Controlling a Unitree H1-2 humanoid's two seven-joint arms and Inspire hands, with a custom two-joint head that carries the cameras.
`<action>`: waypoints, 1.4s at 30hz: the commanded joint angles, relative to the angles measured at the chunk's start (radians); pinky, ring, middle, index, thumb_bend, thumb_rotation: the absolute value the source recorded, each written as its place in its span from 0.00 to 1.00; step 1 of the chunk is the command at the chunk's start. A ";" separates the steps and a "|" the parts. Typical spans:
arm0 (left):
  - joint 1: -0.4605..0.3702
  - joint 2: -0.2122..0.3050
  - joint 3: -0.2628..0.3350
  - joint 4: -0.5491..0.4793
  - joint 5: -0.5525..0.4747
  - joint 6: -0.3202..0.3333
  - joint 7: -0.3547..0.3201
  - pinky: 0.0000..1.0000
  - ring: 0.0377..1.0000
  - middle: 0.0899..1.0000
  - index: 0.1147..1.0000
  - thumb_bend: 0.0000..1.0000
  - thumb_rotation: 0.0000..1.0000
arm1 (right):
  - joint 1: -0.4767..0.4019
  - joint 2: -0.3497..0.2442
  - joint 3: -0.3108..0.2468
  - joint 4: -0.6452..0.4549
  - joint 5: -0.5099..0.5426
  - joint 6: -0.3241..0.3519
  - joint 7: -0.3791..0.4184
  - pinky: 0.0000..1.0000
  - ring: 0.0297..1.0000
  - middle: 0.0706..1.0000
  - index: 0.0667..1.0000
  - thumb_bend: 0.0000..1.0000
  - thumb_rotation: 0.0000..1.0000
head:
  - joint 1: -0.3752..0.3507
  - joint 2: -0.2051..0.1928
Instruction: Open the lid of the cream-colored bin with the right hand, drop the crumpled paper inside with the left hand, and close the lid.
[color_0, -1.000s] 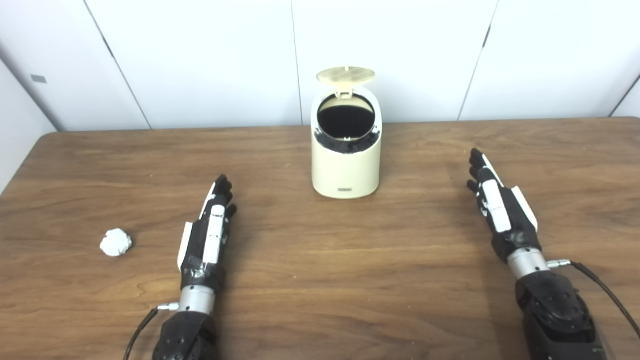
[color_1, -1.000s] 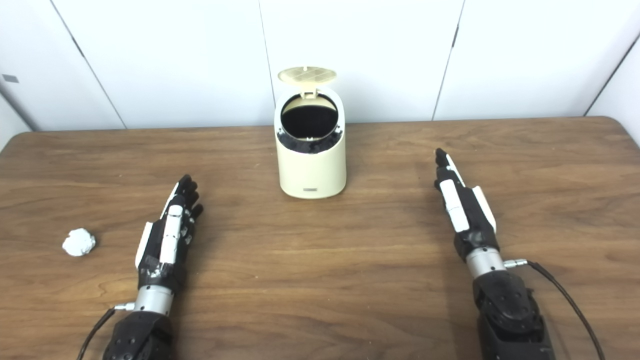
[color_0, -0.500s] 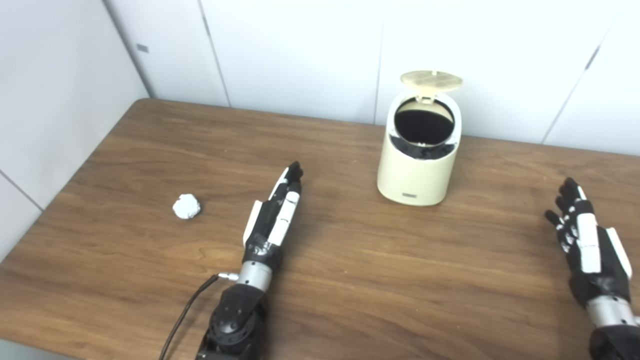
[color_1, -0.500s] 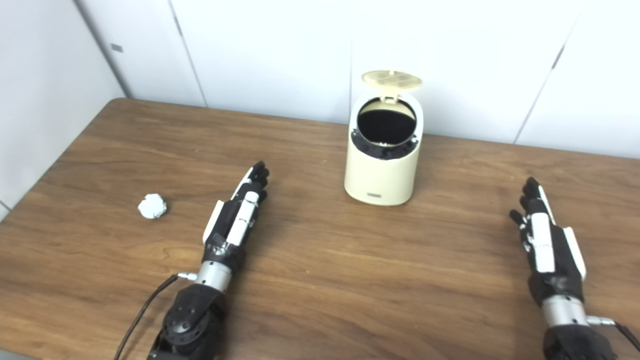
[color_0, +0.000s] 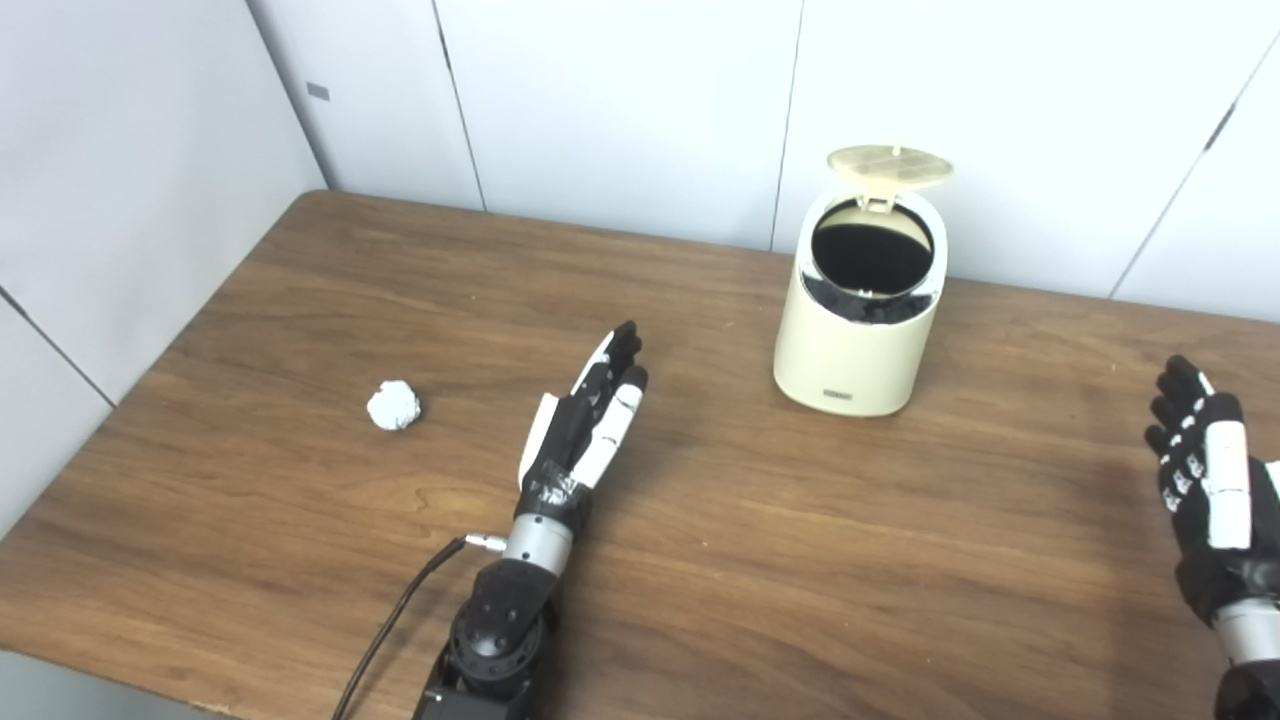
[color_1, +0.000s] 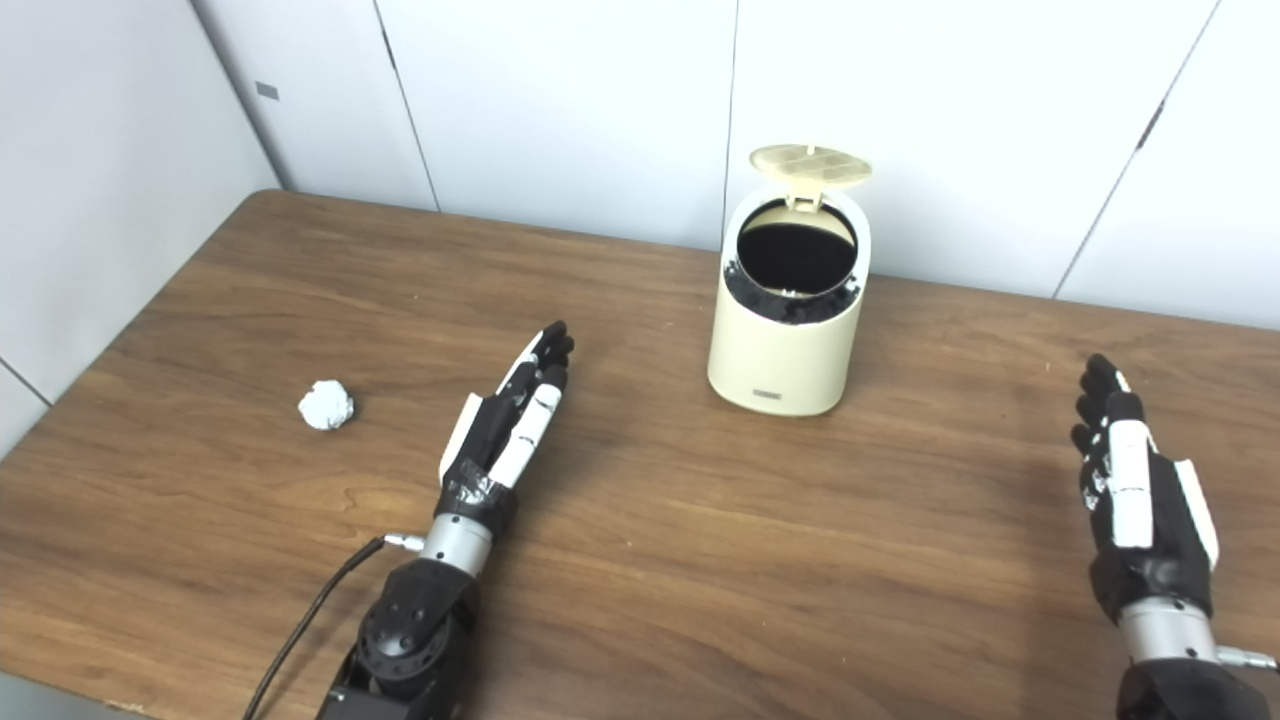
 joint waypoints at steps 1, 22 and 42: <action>-0.004 0.003 -0.009 -0.022 0.051 0.029 0.018 0.96 0.96 0.94 0.98 0.54 0.66 | -0.025 -0.007 -0.006 -0.050 0.000 0.001 -0.011 1.00 0.99 0.98 0.95 0.53 1.00 | -0.002 0.001; -0.123 0.376 -0.001 -0.434 0.442 0.440 -0.162 0.78 0.86 0.86 0.89 0.86 0.18 | -0.037 0.004 0.025 -0.044 -0.001 0.012 -0.005 1.00 1.00 1.00 0.99 0.50 1.00 | 0.006 -0.012; -0.065 0.685 0.075 -0.403 0.750 0.493 -0.419 0.72 0.83 0.81 0.79 0.96 0.10 | -0.044 0.010 0.017 -0.021 0.020 0.003 -0.004 1.00 1.00 1.00 0.99 0.49 1.00 | 0.023 -0.006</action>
